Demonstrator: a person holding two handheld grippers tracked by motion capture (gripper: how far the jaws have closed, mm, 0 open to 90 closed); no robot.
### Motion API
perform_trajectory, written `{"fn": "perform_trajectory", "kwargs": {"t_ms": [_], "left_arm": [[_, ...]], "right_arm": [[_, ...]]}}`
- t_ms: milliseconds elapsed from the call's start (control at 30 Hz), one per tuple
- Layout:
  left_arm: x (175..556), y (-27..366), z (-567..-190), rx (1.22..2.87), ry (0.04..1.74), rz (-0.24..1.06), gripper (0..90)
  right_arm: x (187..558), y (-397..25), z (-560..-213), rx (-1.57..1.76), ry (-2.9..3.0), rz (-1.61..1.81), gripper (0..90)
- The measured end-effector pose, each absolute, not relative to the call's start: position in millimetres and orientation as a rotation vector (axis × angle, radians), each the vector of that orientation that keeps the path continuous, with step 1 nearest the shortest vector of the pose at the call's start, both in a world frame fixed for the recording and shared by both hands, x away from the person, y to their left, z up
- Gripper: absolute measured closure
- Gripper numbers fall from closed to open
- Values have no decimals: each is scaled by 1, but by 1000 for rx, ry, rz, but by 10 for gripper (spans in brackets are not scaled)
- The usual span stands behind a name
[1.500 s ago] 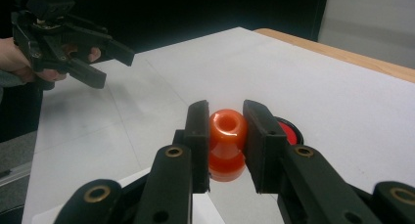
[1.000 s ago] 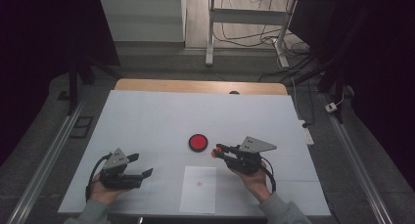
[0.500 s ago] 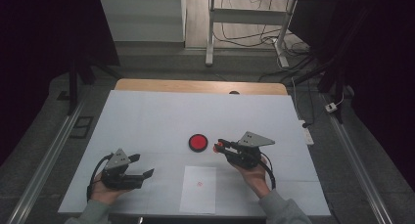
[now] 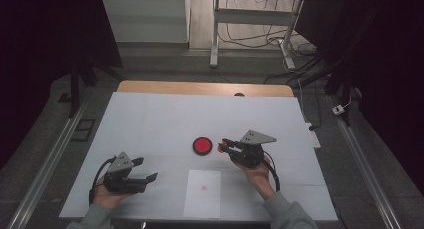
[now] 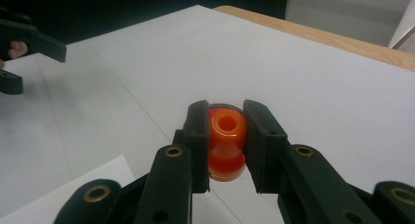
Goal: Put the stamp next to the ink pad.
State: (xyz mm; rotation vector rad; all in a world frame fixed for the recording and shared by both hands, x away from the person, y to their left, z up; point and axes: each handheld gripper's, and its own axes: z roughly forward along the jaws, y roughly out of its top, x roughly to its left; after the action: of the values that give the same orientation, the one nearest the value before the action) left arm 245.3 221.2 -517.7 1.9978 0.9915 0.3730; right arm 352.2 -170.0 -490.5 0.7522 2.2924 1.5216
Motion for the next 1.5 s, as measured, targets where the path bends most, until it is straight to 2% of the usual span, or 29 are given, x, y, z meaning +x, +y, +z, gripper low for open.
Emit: {"fn": "perform_trajectory", "kwargs": {"t_ms": [1500], "left_arm": [[246,222,-518,2004,999,372,226]], "right_arm": [[387,-149,-526,812,2423,1221,722]]}}
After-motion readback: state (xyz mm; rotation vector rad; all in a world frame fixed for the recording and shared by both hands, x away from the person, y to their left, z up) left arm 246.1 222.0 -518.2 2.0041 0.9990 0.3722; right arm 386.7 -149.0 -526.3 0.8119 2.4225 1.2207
